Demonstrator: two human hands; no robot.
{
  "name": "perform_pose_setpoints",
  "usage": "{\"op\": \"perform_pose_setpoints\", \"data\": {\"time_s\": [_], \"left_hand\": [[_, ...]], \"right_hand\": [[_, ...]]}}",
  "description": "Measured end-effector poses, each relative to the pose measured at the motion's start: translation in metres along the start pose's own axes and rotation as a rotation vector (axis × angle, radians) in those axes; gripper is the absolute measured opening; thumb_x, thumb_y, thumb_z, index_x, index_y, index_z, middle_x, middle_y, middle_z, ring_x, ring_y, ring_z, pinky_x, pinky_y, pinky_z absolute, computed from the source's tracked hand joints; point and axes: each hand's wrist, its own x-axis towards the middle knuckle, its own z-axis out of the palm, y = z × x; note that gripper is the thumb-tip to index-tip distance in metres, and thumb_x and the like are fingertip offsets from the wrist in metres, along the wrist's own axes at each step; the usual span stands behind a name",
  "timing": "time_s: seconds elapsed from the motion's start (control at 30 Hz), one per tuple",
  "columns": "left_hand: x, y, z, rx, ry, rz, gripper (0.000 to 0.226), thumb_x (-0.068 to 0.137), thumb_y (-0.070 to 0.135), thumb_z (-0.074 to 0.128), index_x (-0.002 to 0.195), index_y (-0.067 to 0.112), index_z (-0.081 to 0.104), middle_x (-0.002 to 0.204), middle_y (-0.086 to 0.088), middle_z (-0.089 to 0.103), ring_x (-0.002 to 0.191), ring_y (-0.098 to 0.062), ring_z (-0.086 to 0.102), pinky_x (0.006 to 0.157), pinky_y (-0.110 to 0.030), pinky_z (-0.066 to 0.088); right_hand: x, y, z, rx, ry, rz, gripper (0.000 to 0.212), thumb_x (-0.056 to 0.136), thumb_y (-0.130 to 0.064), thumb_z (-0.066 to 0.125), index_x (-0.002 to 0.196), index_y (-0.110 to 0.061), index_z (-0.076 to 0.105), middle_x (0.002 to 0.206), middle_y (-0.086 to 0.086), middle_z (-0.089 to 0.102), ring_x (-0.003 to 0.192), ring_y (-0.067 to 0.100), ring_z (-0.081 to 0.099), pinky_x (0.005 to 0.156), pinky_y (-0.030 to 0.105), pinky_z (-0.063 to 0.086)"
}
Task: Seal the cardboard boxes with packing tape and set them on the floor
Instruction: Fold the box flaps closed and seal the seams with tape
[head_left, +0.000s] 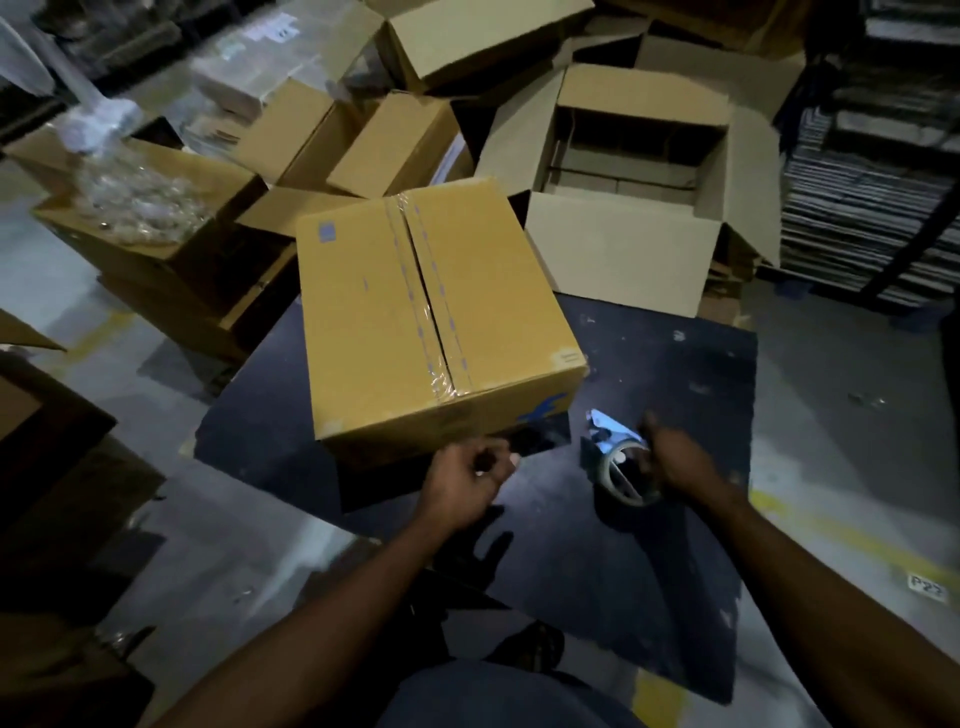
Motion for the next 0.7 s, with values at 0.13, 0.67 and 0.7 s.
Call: {"op": "perform_pose_setpoints", "data": {"time_s": [0.13,0.67,0.7], "left_hand": [[-0.005,0.018,0.013,-0.543,-0.173,-0.577,0.072,0.094,0.073,0.050,0.101,0.006,0.074,0.093,-0.008,0.074,0.070,-0.020,0.062,0.056,-0.025,0.048],[-0.012,0.050,-0.086,-1.115,0.008,-0.587,0.033,0.091,0.049,0.067,0.093,0.016,0.071,0.094,-0.003,0.074,0.084,-0.021,0.069,0.084,-0.038,0.053],[-0.012,0.048,-0.094,-1.177,0.038,-0.604,0.028,0.092,0.045,0.068,0.089,0.017,0.071,0.088,-0.002,0.074,0.082,-0.021,0.069,0.083,-0.038,0.052]], "right_hand": [[-0.036,-0.047,-0.001,0.041,0.114,-0.196,0.021,0.095,-0.026,0.064,0.098,-0.026,0.044,0.088,0.005,0.062,0.084,0.036,0.064,0.064,0.036,0.037],[-0.056,-0.182,-0.038,-0.358,0.178,-0.834,0.074,0.081,-0.039,0.073,0.147,-0.036,0.038,0.119,-0.001,0.049,0.082,0.031,0.064,0.053,0.030,0.041],[-0.055,-0.197,-0.044,-0.338,0.157,-0.873,0.075,0.085,-0.051,0.070,0.149,-0.041,0.033,0.121,-0.003,0.048,0.083,0.029,0.064,0.053,0.032,0.045]]}}
